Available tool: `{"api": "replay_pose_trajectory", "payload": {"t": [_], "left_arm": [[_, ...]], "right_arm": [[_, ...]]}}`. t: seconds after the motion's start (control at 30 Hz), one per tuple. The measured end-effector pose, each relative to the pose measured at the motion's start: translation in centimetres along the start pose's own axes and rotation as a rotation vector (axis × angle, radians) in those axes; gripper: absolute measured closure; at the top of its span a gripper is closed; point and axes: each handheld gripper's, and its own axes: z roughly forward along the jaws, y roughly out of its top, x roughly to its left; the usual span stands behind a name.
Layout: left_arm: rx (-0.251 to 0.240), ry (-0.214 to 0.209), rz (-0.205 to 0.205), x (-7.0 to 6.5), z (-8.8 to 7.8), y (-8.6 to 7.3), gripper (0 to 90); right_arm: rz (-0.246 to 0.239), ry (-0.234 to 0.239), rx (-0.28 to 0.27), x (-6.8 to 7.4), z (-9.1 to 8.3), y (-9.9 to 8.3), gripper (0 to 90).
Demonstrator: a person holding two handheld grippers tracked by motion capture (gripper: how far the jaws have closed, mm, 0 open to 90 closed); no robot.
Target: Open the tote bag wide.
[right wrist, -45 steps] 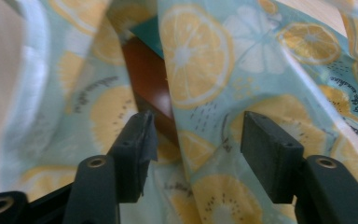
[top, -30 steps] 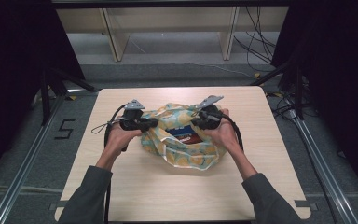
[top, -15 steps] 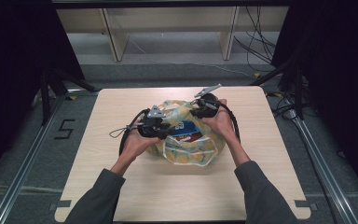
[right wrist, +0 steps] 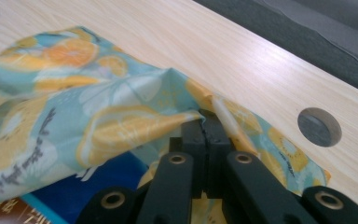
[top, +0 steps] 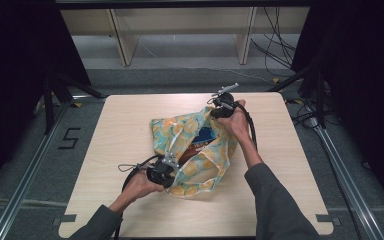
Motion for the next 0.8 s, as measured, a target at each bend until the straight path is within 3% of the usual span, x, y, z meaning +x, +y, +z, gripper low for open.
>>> {"api": "replay_pose_trajectory", "payload": {"t": [0.1,0.17,0.2,0.23,0.27,0.3,0.33,0.37,0.47,0.5,0.53,0.57,0.63,0.67,0.7,0.73,0.77,0.8], "left_arm": [[-0.026,0.018,0.036,-0.3,-1.2,0.6,87.0],[-0.089,0.048,0.040,0.1,-3.1,1.8,85.9],[-0.206,0.090,-0.021,0.6,-4.2,3.2,81.0],[-0.244,0.119,-0.047,1.1,-4.9,4.1,79.4],[-0.244,0.119,-0.047,1.1,-4.9,4.1,76.7],[-0.270,0.153,-0.070,1.8,-5.3,5.2,76.7],[-0.283,0.171,-0.076,2.3,-5.4,6.1,69.8],[-0.278,0.198,-0.107,2.9,-5.0,7.4,60.9],[-0.261,0.255,-0.122,3.2,-4.0,8.5,55.0],[-0.212,0.288,-0.155,3.5,-2.6,9.3,45.1],[-0.212,0.288,-0.155,3.5,-2.6,9.3,39.6],[-0.150,0.358,-0.146,4.2,-1.5,9.7,38.9],[-0.124,0.413,-0.143,5.2,-0.7,10.0,42.1],[-0.124,0.413,-0.143,5.2,-0.7,10.0,53.1],[-0.144,0.418,-0.098,6.3,-0.7,10.0,65.6],[-0.144,0.418,-0.098,6.3,-0.7,10.0,74.6],[-0.151,0.439,-0.115,7.0,-1.0,10.2,82.4],[-0.151,0.439,-0.119,7.4,-1.3,10.3,84.9]], "right_arm": [[0.013,0.004,0.012,0.0,0.5,0.2,90.0],[0.005,0.004,0.017,-0.1,0.9,0.1,90.0],[0.000,0.005,0.022,-0.2,0.9,0.1,90.0],[0.008,0.010,0.017,-0.2,0.9,0.0,90.0],[0.008,0.010,0.017,-0.2,0.9,0.0,90.0],[0.008,0.010,0.013,-0.2,0.8,0.0,90.0],[0.022,0.015,0.010,-0.1,0.7,-0.1,89.8],[0.019,0.019,0.020,-0.1,0.4,0.0,89.6],[0.028,0.020,0.004,-0.1,0.3,-0.1,89.5],[0.029,0.023,-0.005,-0.1,0.2,-0.1,89.3],[0.029,0.023,-0.005,-0.1,0.2,-0.1,89.3],[0.029,0.027,0.006,-0.2,0.0,0.0,89.1],[0.034,0.029,0.000,-0.1,0.1,-0.1,88.5],[0.034,0.029,0.000,-0.1,0.1,-0.1,88.5],[0.008,0.036,-0.001,-0.2,0.0,-0.2,86.5],[0.008,0.036,-0.001,-0.2,0.0,-0.2,86.5],[0.022,0.046,0.013,-0.3,-0.2,-0.4,80.5],[0.023,0.043,0.026,-0.4,-0.3,-0.5,78.0]]}}
